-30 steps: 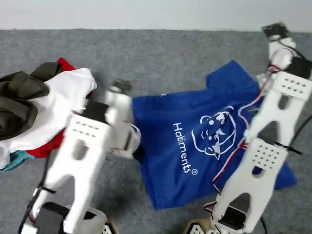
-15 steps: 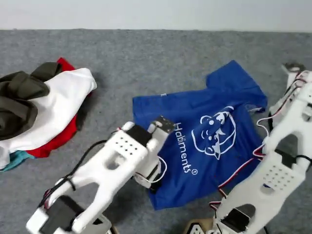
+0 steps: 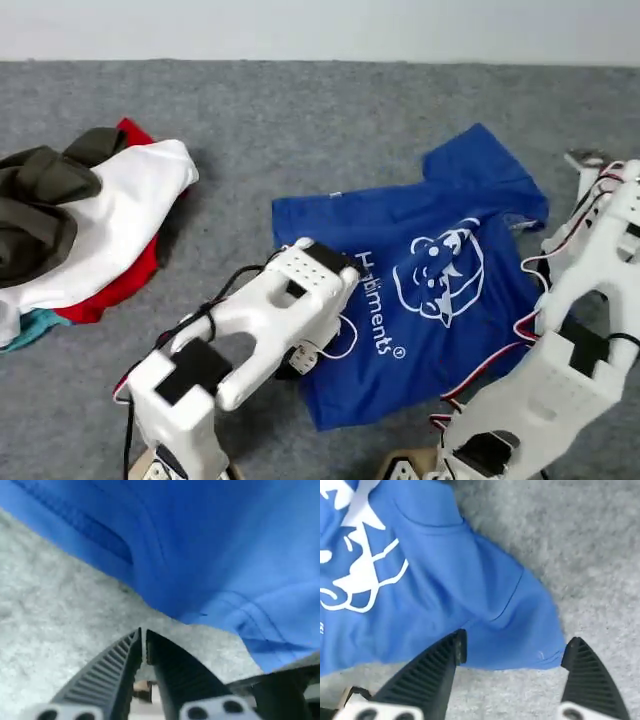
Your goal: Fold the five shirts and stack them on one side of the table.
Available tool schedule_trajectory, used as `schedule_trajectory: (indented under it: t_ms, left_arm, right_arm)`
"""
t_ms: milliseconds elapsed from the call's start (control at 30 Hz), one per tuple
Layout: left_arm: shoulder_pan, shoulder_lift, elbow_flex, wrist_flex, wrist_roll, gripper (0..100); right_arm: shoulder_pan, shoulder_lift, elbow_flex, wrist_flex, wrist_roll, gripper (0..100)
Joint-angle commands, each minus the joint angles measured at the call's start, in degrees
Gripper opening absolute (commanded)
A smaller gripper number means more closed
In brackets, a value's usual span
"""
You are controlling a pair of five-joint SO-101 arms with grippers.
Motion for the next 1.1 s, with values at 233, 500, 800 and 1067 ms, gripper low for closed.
schedule_trajectory:
  t_ms: [233, 500, 800, 1067]
  left_arm:
    - [-12.7, 1.6, -4.0, 4.0, -3.4, 1]
    - [-32.3, 2.1, -12.6, 4.3, -9.8, 1]
    - [-26.8, 2.5, -17.5, 6.4, -12.2, 2]
    - [-27.3, 13.7, -47.0, 4.0, 0.9, 11]
  right_arm:
    - [0.9, -3.6, 8.9, 2.3, 7.6, 30.7]
    - [3.3, -3.6, 11.3, 2.3, 9.1, 30.7]
    - [4.4, -3.6, 11.0, 2.2, 8.9, 30.7]
    - [3.6, -3.6, 11.0, 2.1, 9.1, 30.7]
